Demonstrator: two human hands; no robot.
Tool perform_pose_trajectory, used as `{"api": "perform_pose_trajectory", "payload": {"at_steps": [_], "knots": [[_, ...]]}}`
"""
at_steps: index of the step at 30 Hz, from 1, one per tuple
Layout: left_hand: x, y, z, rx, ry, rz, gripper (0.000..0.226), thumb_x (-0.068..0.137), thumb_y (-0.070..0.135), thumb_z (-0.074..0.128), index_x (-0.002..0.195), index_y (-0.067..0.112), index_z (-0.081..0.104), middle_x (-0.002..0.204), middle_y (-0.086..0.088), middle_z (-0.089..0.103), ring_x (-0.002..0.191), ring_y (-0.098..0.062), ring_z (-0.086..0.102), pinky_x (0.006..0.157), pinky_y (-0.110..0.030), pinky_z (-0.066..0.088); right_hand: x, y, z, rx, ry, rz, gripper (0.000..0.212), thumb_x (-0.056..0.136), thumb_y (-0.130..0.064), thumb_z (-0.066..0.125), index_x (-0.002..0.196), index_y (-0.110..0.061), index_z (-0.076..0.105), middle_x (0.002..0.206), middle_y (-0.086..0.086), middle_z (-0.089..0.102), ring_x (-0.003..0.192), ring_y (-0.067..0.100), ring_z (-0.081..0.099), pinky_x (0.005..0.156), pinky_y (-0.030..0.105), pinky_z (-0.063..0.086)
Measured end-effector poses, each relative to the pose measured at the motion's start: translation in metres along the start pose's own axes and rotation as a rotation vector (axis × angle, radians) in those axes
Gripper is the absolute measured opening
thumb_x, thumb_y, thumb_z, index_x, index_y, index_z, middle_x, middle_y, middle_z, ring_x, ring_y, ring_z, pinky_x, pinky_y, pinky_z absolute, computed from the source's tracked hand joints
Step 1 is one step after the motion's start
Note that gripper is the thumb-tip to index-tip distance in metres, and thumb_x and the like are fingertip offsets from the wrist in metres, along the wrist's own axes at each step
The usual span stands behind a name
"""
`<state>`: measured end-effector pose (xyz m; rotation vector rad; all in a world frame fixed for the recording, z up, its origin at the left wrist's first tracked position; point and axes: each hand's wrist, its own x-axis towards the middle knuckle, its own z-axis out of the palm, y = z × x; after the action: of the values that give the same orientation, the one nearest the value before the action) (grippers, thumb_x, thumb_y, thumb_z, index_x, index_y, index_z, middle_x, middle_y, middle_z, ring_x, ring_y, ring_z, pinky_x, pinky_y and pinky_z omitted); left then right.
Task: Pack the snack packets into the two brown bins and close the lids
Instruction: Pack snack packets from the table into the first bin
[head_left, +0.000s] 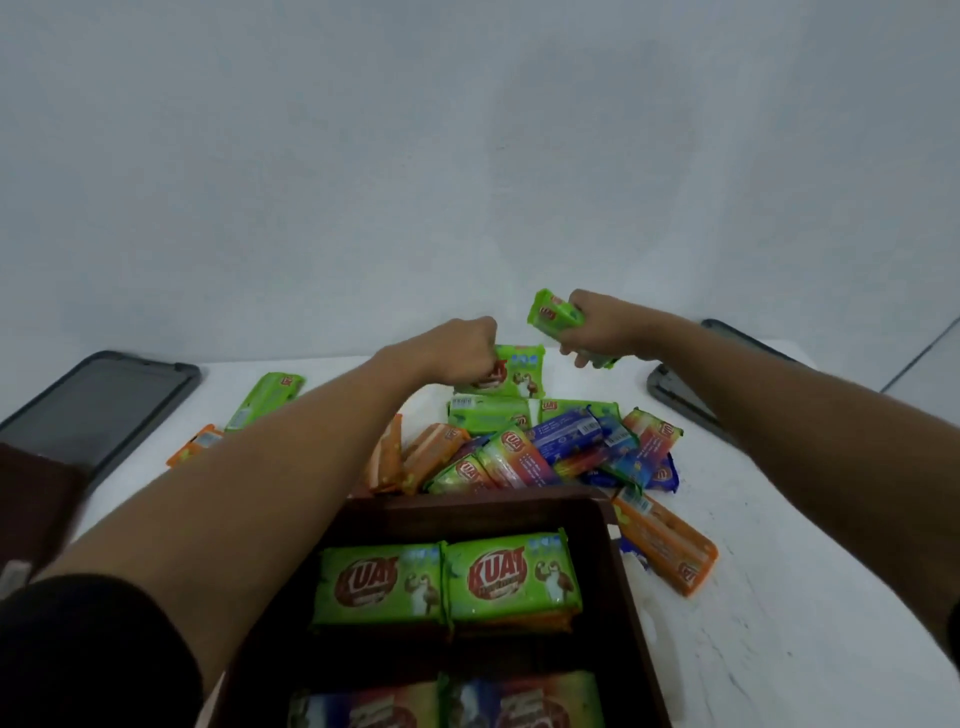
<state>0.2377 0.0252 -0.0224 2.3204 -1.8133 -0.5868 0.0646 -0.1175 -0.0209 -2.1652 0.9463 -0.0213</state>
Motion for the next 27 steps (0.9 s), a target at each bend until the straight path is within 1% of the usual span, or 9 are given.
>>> {"api": "perform_pose_trajectory", "payload": {"at_steps": [3, 7, 10, 12, 15, 17, 19, 23, 27], "knots": [[-0.020, -0.007, -0.010, -0.286, 0.022, -0.072, 0.001, 0.096, 0.014, 0.048, 0.095, 0.013, 0.047, 0.096, -0.012, 0.053, 0.075, -0.024, 0.049, 0.064, -0.035, 0.044, -0.023, -0.018, -0.002, 0.055, -0.021, -0.048, 0.033, 0.096, -0.030, 0.059, 0.117, -0.010, 0.044, 0.102, 0.012, 0.067, 0.079, 0.022, 0.066, 0.064, 0.035, 0.052], [-0.058, -0.009, -0.020, -0.486, -0.047, -0.058, 0.044, 0.086, 0.045, 0.077, 0.106, 0.018, 0.048, 0.091, -0.003, 0.056, 0.073, -0.017, 0.053, 0.059, -0.029, 0.042, -0.051, -0.042, 0.004, 0.063, -0.045, -0.080, 0.043, 0.095, -0.053, 0.051, 0.112, -0.014, 0.048, 0.100, 0.011, 0.066, 0.076, 0.021, 0.063, 0.061, 0.033, 0.049], [-0.085, -0.014, -0.021, -0.315, 0.021, 0.004, 0.067, 0.072, 0.053, 0.087, 0.116, 0.024, 0.044, 0.089, 0.002, 0.066, 0.068, -0.013, 0.059, 0.054, -0.026, 0.043, -0.070, -0.053, 0.012, 0.037, -0.073, -0.091, 0.049, 0.099, -0.059, 0.037, 0.111, -0.013, 0.053, 0.102, 0.014, 0.065, 0.073, 0.020, 0.060, 0.061, 0.033, 0.047], [-0.100, -0.018, -0.020, -0.173, 0.068, 0.046, 0.064, 0.073, 0.055, 0.085, 0.116, 0.030, 0.045, 0.088, 0.005, 0.068, 0.068, -0.011, 0.062, 0.058, -0.027, 0.045, -0.083, -0.058, 0.019, 0.006, -0.075, -0.074, 0.051, 0.100, -0.060, 0.032, 0.108, -0.015, 0.056, 0.104, 0.013, 0.065, 0.076, 0.022, 0.059, 0.065, 0.034, 0.046], [-0.119, -0.023, -0.017, -0.089, 0.099, 0.082, 0.056, 0.074, 0.058, 0.083, 0.112, 0.034, 0.049, 0.090, 0.006, 0.069, 0.081, -0.014, 0.065, 0.070, -0.035, 0.051, -0.102, -0.064, 0.028, -0.056, -0.077, -0.075, 0.055, 0.098, -0.064, 0.033, 0.098, -0.016, 0.060, 0.100, 0.008, 0.066, 0.079, 0.020, 0.059, 0.068, 0.032, 0.047], [-0.132, -0.026, -0.016, -0.065, 0.134, 0.095, 0.055, 0.074, 0.060, 0.082, 0.112, 0.035, 0.051, 0.092, 0.004, 0.070, 0.084, -0.016, 0.066, 0.077, -0.040, 0.054, -0.115, -0.066, 0.032, -0.113, -0.092, -0.105, 0.051, 0.097, -0.065, 0.036, 0.100, -0.020, 0.061, 0.100, 0.002, 0.065, 0.085, 0.017, 0.061, 0.070, 0.029, 0.048], [-0.146, -0.029, -0.016, -0.072, 0.163, 0.109, 0.056, 0.071, 0.064, 0.080, 0.110, 0.033, 0.055, 0.093, 0.006, 0.069, 0.084, -0.015, 0.065, 0.076, -0.040, 0.053, -0.127, -0.065, 0.032, -0.173, -0.139, -0.165, 0.047, 0.093, -0.068, 0.044, 0.110, -0.028, 0.062, 0.105, -0.005, 0.066, 0.095, 0.014, 0.064, 0.074, 0.029, 0.047], [-0.171, -0.035, -0.010, -0.034, 0.218, 0.170, 0.069, 0.059, 0.079, 0.066, 0.103, 0.027, 0.066, 0.094, 0.006, 0.065, 0.086, -0.016, 0.062, 0.073, -0.036, 0.047, -0.155, -0.068, 0.035, -0.217, -0.201, -0.221, 0.078, 0.069, -0.075, 0.069, 0.133, -0.032, 0.059, 0.115, -0.009, 0.067, 0.101, 0.012, 0.066, 0.082, 0.031, 0.052], [-0.193, -0.038, 0.001, -0.003, 0.170, 0.224, 0.083, 0.061, 0.085, 0.061, 0.125, 0.032, 0.069, 0.101, 0.012, 0.058, 0.094, -0.010, 0.057, 0.075, -0.028, 0.043, -0.178, -0.072, 0.053, -0.305, -0.161, -0.233, 0.077, 0.058, -0.064, 0.084, 0.125, -0.033, 0.061, 0.111, -0.013, 0.066, 0.096, 0.008, 0.065, 0.085, 0.035, 0.056]]}}
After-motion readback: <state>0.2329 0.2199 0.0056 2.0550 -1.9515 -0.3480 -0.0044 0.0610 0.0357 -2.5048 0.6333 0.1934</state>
